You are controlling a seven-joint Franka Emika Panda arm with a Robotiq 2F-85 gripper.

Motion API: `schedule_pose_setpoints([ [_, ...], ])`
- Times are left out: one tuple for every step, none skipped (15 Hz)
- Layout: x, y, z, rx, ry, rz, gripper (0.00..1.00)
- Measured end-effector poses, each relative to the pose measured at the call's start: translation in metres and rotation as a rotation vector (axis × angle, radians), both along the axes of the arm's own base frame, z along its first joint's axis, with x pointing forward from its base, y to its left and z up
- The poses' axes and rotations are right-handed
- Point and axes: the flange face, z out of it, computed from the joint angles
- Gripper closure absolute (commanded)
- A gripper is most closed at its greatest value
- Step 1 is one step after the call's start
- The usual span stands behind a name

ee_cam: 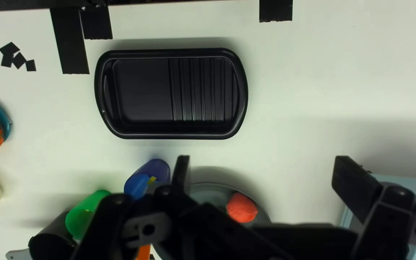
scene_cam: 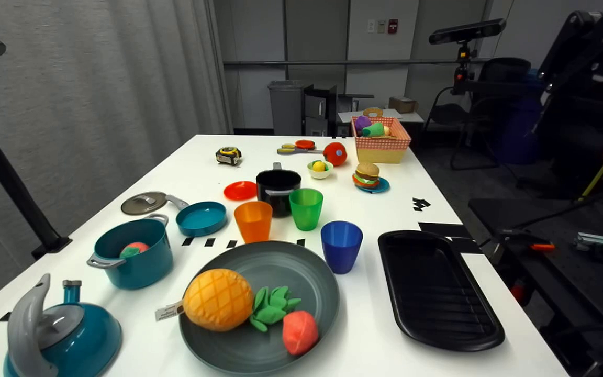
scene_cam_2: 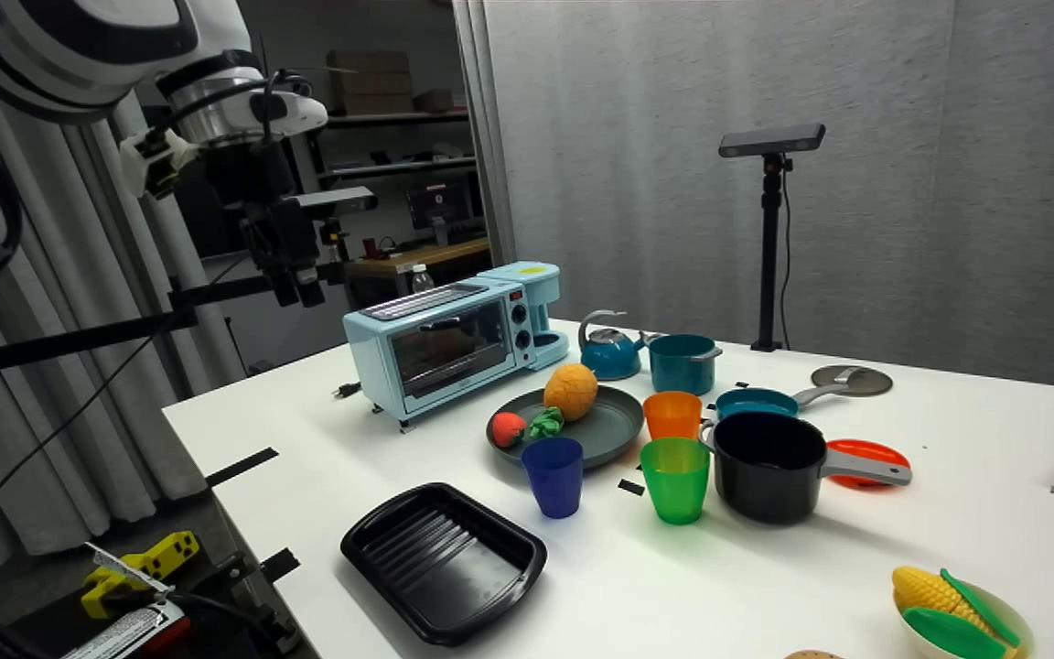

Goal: Pick the green cup and pour the potato fries into the black pot

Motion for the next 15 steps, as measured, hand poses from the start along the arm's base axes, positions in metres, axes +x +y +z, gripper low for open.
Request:
schedule_pose_setpoints([
  [0.001,-0.010,-0.003,-0.004,0.006,-0.001,0.00],
  [0.003,-0.033,-0.009,-0.005,0.018,-0.009,0.00],
  [0.005,-0.059,-0.016,-0.002,0.028,-0.020,0.00],
  [0.006,-0.089,-0.023,0.004,0.036,-0.032,0.00],
  [0.006,-0.116,-0.029,0.009,0.041,-0.039,0.00],
  [0.005,-0.144,-0.035,0.014,0.043,-0.048,0.00],
  [0.004,-0.160,-0.039,0.024,0.049,-0.062,0.00],
  [0.004,-0.162,-0.041,0.026,0.053,-0.064,0.00],
  [0.005,-0.156,-0.040,0.021,0.052,-0.056,0.00],
  [0.006,-0.149,-0.040,0.014,0.051,-0.046,0.00],
  [0.006,-0.145,-0.039,0.010,0.050,-0.041,0.00],
  [0.006,-0.144,-0.039,0.009,0.050,-0.039,0.00],
  [0.006,-0.144,-0.039,0.009,0.050,-0.039,0.00],
  [0.006,-0.144,-0.039,0.009,0.050,-0.039,0.00],
  [0.006,-0.144,-0.039,0.009,0.050,-0.039,0.00],
])
